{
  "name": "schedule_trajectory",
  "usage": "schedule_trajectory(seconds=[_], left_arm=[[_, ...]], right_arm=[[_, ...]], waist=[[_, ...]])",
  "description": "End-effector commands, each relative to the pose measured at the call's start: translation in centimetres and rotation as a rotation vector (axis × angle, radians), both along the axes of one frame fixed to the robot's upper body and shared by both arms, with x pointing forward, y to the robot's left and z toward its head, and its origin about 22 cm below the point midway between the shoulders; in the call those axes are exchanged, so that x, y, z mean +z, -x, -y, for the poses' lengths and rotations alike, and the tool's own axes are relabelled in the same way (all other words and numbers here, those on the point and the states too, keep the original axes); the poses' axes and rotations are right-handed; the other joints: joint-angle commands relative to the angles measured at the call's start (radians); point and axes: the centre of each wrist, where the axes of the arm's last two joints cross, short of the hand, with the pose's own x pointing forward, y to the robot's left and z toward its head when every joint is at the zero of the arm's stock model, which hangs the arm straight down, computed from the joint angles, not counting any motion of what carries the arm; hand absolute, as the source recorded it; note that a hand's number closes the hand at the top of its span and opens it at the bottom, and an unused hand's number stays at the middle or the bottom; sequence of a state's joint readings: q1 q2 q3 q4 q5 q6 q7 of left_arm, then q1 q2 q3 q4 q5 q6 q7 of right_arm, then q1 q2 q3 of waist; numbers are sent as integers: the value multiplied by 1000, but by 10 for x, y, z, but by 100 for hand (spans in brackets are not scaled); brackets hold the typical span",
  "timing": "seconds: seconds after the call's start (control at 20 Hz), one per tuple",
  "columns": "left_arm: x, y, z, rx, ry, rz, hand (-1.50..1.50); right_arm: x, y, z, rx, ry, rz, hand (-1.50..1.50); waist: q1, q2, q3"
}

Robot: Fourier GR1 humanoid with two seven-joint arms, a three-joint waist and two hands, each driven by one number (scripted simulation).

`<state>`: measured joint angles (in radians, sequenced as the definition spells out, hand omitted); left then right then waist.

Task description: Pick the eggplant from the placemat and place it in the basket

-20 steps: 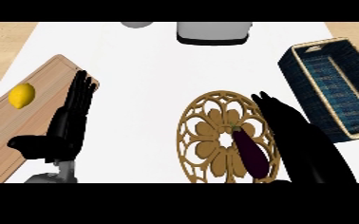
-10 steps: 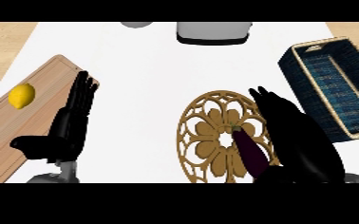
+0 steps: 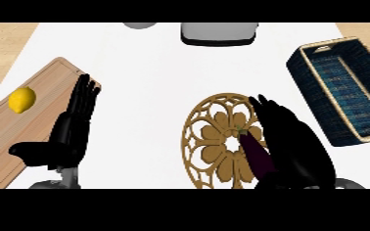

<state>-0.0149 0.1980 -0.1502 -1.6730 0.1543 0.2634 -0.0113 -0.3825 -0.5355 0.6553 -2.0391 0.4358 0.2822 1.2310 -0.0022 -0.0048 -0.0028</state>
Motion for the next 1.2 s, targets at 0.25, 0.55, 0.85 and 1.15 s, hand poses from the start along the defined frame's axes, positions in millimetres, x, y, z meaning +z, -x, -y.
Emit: schedule_trajectory(seconds=[0.25, 0.55, 0.85, 1.15], left_arm=[[9, 2, -4, 8, 6, 3, 0], [-4, -4, 1, 15, 6, -1, 0], [-10, 1, -4, 6, -6, -20, 0], [17, -12, -8, -8, 4, 0, 0]], right_arm=[[-25, 3, -17, -157, 104, -55, -150], [-46, 4, -28, -160, 137, -3, -150], [-53, -10, -23, -190, 123, -37, -150], [-55, -1, -32, -178, 138, -61, -150]], waist=[[5, 2, 2], [1, 4, 2], [4, 5, 2], [-1, 3, 2]])
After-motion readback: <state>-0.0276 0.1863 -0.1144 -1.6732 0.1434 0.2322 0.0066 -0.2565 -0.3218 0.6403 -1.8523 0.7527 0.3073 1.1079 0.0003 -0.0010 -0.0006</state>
